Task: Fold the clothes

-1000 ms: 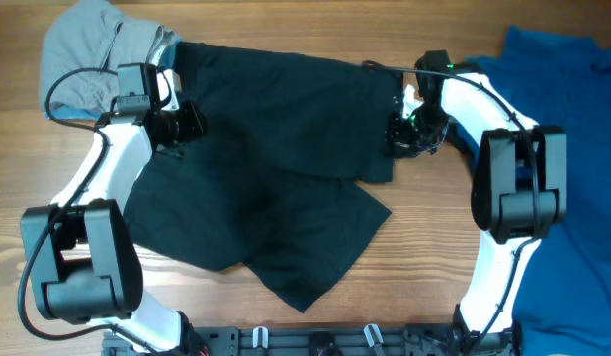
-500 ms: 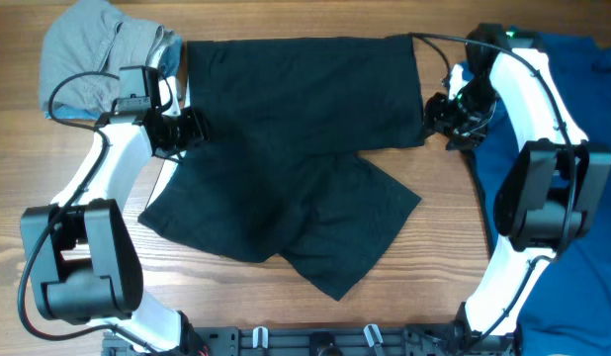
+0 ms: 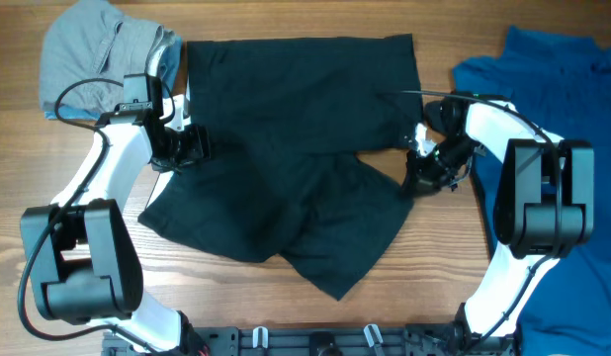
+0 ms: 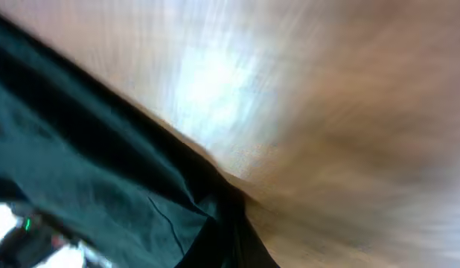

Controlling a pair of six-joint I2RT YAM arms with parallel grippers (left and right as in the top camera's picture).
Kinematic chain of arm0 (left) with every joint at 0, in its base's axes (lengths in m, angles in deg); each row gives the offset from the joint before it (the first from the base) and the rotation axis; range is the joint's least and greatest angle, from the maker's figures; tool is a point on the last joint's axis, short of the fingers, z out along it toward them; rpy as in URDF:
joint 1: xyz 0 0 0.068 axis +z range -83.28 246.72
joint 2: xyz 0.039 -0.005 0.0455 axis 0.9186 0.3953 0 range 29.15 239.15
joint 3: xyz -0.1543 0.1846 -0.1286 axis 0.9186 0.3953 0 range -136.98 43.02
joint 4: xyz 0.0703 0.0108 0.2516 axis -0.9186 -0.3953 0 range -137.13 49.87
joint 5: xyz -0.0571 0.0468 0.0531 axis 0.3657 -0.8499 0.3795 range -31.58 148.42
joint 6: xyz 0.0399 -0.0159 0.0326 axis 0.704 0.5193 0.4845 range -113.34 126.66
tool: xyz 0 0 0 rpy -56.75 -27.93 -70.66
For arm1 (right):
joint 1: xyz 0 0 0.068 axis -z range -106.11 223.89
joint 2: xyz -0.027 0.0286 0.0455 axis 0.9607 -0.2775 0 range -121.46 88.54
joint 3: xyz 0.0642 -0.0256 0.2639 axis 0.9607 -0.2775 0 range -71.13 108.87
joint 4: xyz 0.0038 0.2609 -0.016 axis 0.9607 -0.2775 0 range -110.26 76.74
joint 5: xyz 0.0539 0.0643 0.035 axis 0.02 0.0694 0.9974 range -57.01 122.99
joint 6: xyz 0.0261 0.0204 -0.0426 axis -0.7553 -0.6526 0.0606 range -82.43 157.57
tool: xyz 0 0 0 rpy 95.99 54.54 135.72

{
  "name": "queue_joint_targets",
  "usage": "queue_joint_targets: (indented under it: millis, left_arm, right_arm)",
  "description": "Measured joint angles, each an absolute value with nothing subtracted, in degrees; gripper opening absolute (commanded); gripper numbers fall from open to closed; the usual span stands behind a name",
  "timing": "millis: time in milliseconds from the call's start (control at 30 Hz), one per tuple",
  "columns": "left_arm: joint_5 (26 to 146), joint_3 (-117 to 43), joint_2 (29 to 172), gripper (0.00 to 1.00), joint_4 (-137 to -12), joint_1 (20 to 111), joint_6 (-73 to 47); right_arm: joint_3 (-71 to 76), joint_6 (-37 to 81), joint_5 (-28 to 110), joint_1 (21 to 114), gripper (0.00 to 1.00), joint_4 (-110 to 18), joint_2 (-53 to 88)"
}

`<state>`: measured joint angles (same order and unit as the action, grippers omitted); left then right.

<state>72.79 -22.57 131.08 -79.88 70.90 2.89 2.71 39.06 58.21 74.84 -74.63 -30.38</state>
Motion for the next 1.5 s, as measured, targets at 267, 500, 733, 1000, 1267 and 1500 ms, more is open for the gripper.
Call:
queue_joint_targets:
  millis: [267, 500, 733, 1000, 1267, 1500]
  left_arm:
    - [70.1, -22.5, 131.1, 0.82, -83.1, 70.9, 3.2]
    - [71.6, -18.5, 130.9, 0.58, -84.8, 70.9, 3.4]
    - [76.3, -9.5, 129.7, 0.04, -69.3, 71.1, 4.1]
    - [69.9, -8.8, 129.7, 0.04, -61.7, 72.5, -0.6]
    - [68.4, -8.8, 129.7, 0.04, -60.9, 73.2, -2.7]
    - [68.3, -8.8, 129.7, 0.05, -60.7, 73.2, -2.7]
  right_arm:
    - [25.2, 32.4, 43.1, 77.4, 0.46, -67.8, -30.8]
    - [28.8, 32.4, 49.6, 77.1, 0.46, -87.5, -26.3]
    - [20.5, 29.1, 50.3, 71.6, 0.56, -95.8, -24.2]
    - [1.0, 25.2, 48.0, 74.8, 0.53, -89.6, -23.9]
    - [-9.9, 22.8, 54.4, 65.2, 0.07, -81.0, -23.9]
    - [-5.8, 16.5, 41.9, 70.7, 0.41, -85.0, -23.5]
